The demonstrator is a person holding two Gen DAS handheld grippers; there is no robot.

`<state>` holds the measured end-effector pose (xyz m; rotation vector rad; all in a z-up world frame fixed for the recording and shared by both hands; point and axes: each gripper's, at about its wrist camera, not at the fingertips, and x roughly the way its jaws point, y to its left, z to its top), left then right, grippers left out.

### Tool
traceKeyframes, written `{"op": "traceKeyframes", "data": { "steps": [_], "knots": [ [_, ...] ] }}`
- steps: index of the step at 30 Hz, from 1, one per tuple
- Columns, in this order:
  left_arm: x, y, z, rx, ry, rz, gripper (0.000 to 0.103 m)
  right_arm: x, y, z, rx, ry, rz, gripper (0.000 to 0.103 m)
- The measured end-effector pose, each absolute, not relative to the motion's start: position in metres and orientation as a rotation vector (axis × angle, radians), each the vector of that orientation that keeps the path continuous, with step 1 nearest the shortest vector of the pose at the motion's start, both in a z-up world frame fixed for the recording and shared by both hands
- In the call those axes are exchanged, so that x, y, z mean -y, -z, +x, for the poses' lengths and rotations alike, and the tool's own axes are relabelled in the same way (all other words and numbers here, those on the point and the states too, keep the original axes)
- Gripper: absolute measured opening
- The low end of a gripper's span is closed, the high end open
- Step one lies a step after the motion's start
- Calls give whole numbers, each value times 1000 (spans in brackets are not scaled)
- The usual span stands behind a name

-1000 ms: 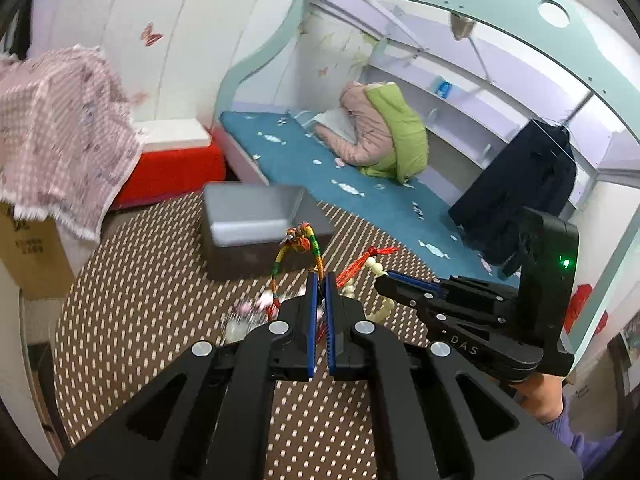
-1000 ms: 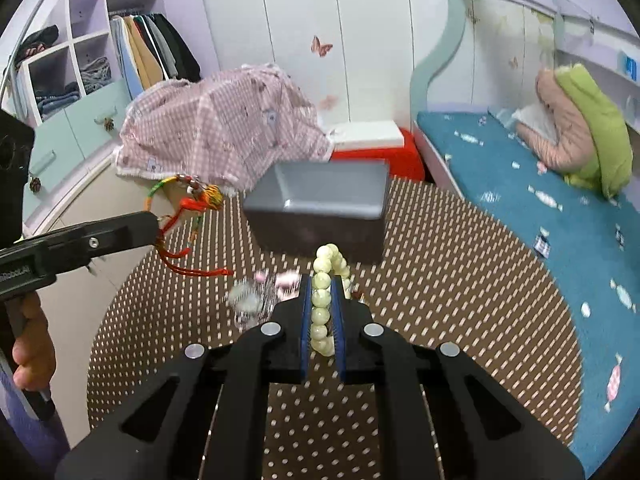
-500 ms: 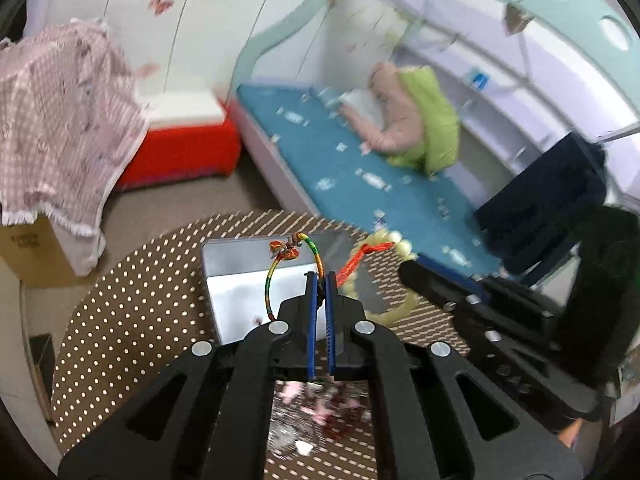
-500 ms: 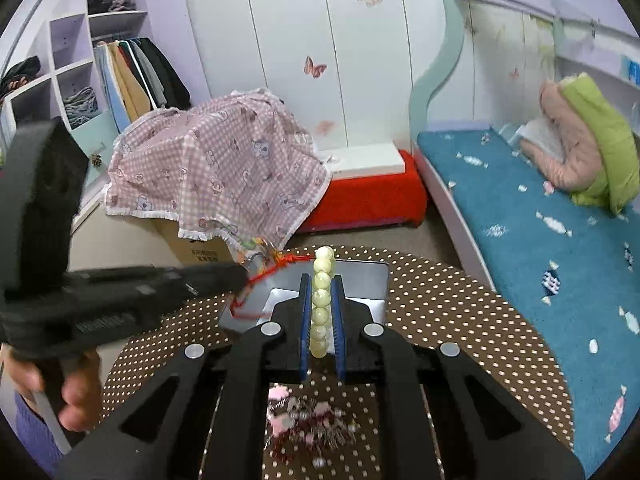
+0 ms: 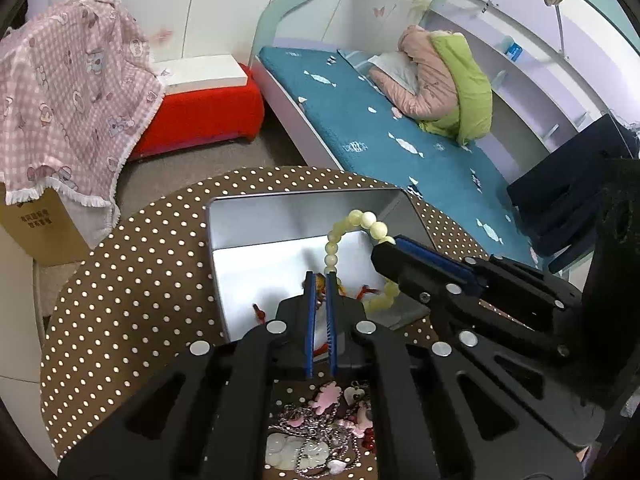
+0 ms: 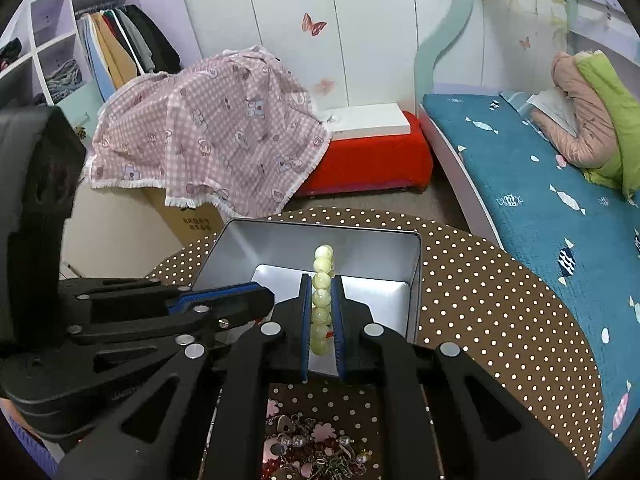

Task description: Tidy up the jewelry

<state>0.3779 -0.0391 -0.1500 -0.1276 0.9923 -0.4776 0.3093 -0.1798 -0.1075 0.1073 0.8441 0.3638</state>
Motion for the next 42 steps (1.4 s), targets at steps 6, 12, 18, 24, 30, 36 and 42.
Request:
{"op": "traceKeyframes", "data": {
  "steps": [6, 12, 18, 24, 30, 36, 42],
  "knots": [
    [20, 148, 377, -976, 454, -163, 31, 179, 114, 314, -876, -364, 114, 9],
    [23, 145, 373, -970, 455, -154, 34, 179, 115, 312, -896, -361, 99, 11],
    [22, 139, 363, -950, 443, -152, 50, 184, 115, 307, -907, -360, 109, 14],
    [12, 129, 347, -921, 450, -164, 60, 187, 110, 294, -884, -366, 107, 29],
    [1, 116, 316, -856, 423, -148, 63, 195, 100, 274, -836, -358, 94, 35],
    [-13, 108, 272, -764, 359, -115, 75, 209, 86, 237, -755, -347, 84, 41],
    [-23, 120, 239, -742, 324, -67, 79, 214, 94, 197, -726, -331, 58, 42]
  ]
}}
